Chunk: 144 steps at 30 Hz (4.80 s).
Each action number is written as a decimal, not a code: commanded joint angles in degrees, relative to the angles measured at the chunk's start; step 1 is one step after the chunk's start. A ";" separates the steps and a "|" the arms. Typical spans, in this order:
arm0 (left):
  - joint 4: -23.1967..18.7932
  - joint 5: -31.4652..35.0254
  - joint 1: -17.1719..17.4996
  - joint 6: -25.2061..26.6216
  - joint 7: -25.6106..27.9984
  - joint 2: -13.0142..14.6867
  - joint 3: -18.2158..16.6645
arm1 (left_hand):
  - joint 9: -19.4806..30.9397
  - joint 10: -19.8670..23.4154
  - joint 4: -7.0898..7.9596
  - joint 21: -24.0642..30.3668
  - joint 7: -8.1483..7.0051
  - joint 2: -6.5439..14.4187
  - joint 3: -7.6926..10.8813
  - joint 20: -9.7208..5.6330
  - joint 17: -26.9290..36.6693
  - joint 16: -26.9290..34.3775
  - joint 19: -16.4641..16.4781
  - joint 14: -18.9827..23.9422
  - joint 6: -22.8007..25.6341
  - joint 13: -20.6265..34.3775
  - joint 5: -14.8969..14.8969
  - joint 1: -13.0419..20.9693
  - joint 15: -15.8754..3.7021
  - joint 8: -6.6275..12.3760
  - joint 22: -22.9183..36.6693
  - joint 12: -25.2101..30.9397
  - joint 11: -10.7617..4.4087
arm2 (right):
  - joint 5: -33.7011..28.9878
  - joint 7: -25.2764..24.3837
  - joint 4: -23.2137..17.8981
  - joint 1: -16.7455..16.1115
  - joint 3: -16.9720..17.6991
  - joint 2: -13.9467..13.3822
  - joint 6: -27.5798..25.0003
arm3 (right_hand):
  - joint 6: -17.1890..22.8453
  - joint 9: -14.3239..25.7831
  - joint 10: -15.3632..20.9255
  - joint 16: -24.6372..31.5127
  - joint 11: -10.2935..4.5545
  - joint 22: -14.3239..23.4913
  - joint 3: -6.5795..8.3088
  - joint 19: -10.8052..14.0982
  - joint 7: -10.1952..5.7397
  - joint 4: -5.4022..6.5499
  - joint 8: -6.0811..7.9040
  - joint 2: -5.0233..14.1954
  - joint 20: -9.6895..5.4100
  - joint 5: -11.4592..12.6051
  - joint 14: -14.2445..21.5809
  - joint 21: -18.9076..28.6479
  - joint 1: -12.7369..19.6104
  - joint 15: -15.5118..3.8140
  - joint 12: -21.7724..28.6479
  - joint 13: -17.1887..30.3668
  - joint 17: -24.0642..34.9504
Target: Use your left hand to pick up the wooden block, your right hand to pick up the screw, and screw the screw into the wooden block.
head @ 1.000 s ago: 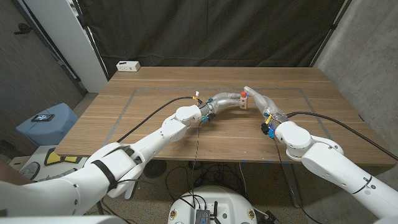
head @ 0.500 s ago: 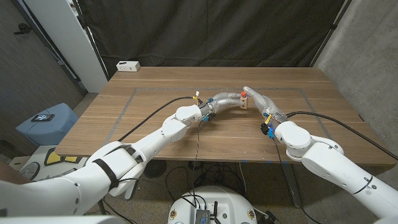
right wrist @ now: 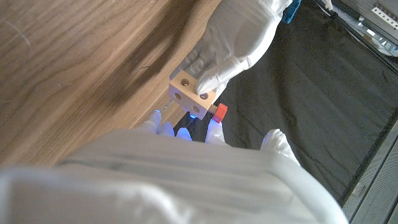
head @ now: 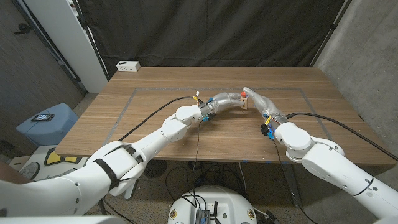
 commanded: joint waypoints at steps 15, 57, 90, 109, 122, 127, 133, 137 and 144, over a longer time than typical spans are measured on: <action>2.77 -0.43 -0.83 -0.81 -1.00 -1.10 -0.19 | 0.20 0.40 0.30 0.40 0.02 0.39 0.13 0.21 0.26 0.48 0.31 0.43 0.38 0.27 0.20 0.10 -3.78 0.14 0.17 0.27 0.07 | 0.48 -1.00 -1.09 -0.67 0.50 -0.09 -1.16 | 0.31 0.11 -8.02 0.23 -0.63 0.18 0.47 -0.30 -0.39 -0.10 0.41 -0.02 0.28 0.45 -9.92 0.21 -0.61 0.03 0.46 0.17 0.05; 7.35 -0.85 -2.39 -2.17 -2.69 -2.99 -0.57 | 0.20 0.37 0.36 0.41 0.00 0.34 0.14 0.19 0.21 0.47 0.33 0.53 0.34 0.25 0.19 -0.03 -3.82 0.13 0.17 0.28 0.09 | 0.45 -0.36 -2.55 -0.59 -0.76 -0.64 -2.17 | 0.24 0.12 -7.95 0.31 -0.96 0.17 0.82 -0.02 -0.70 -0.29 0.38 0.06 0.34 0.52 -9.65 0.37 -0.59 -0.21 0.53 0.15 -0.09; 6.44 -0.61 -2.18 -1.55 -2.66 -2.78 -0.38 | 0.20 0.33 0.36 0.43 0.11 0.31 0.14 0.21 0.19 0.45 0.39 0.53 0.44 0.24 0.19 -0.10 -3.74 0.15 0.18 0.29 0.09 | 0.01 -1.75 -4.77 -2.43 -0.19 -1.62 -3.28 | 0.16 0.12 -7.83 0.33 -1.05 0.17 1.00 0.08 -0.80 -0.41 0.36 0.03 0.41 0.52 -9.52 0.40 -0.60 -0.25 0.58 0.15 -0.14; 4.82 -0.40 -1.76 -1.02 -2.33 -2.15 -0.19 | 0.20 0.38 0.40 0.44 0.15 0.35 0.16 0.20 0.18 0.46 0.41 0.57 0.39 0.23 0.19 -0.17 -3.72 0.13 0.18 0.33 0.14 | 0.70 -3.81 -6.19 -5.60 2.92 -2.16 -3.66 | 0.14 0.13 -7.71 0.33 -0.92 0.17 1.07 0.13 -0.83 -0.49 0.37 -0.02 0.47 0.52 -9.46 0.41 -0.61 -0.14 0.62 0.15 -0.17; 1.25 -0.01 -0.71 0.35 -1.56 -0.82 0.14 | 0.20 0.37 0.37 0.46 0.16 0.36 0.16 0.23 0.19 0.47 0.47 0.55 0.47 0.22 0.18 -0.15 -3.75 0.16 0.18 0.33 0.10 | 0.42 -3.14 -5.16 -5.82 4.25 -2.27 -2.13 | -0.12 0.14 -7.51 0.35 -0.52 0.17 1.12 0.13 -0.69 -0.55 0.27 -0.09 0.58 0.50 -9.34 0.40 -0.65 0.02 0.68 0.16 -0.19; 0.03 0.09 -0.37 0.93 -1.20 -0.33 0.24 | 0.19 0.38 0.35 0.47 0.19 0.37 0.16 0.23 0.21 0.49 0.48 0.54 0.44 0.22 0.18 -0.11 -3.68 0.14 0.18 0.34 0.19 | 0.16 -2.32 -4.32 -5.42 4.35 -2.56 -1.50 | -1.37 0.16 -7.67 0.34 -0.04 0.17 1.15 0.17 -0.08 -0.57 -0.12 -0.16 0.57 0.49 -9.35 0.40 -0.73 0.12 0.60 0.17 -0.19; -0.83 0.06 -0.14 1.54 -1.00 0.02 0.33 | 0.20 0.36 0.31 0.46 0.15 0.38 0.16 0.19 0.22 0.49 0.48 0.50 0.32 0.22 0.18 -0.06 -3.77 0.10 0.18 0.33 0.18 | 0.28 -1.33 -3.21 -4.68 4.35 -2.56 -1.01 | -2.37 0.18 -7.94 0.27 0.14 0.17 1.08 0.05 0.38 -0.55 -0.29 -0.32 0.75 0.48 -9.53 0.35 -0.91 0.41 0.50 0.18 -0.17; -0.93 0.05 -0.12 1.68 -0.95 0.05 0.41 | 0.20 0.36 0.33 0.46 0.07 0.35 0.13 0.19 0.22 0.50 0.47 0.51 0.35 0.21 0.17 -0.09 -3.72 0.11 0.18 0.34 0.12 | 0.45 -0.82 -2.70 -4.38 4.41 -2.63 -0.80 | -2.71 0.17 -8.13 0.24 -0.05 0.17 1.02 -0.15 0.14 -0.47 -0.31 -0.37 0.85 0.47 -9.70 0.27 -1.12 0.42 0.44 0.18 -0.11; -0.55 0.07 -0.33 1.65 -0.96 -0.12 0.51 | 0.20 0.37 0.32 0.45 0.06 0.33 0.12 0.22 0.21 0.52 0.46 0.55 0.42 0.21 0.17 -0.09 -3.70 0.13 0.18 0.34 0.09 | 0.72 -0.32 -1.81 -3.85 4.45 -2.44 -0.36 | -3.00 0.15 -8.42 0.17 -0.34 0.17 0.97 -0.32 -0.19 -0.42 -0.26 -0.47 0.93 0.48 -9.95 0.22 -1.31 0.47 0.35 0.18 -0.08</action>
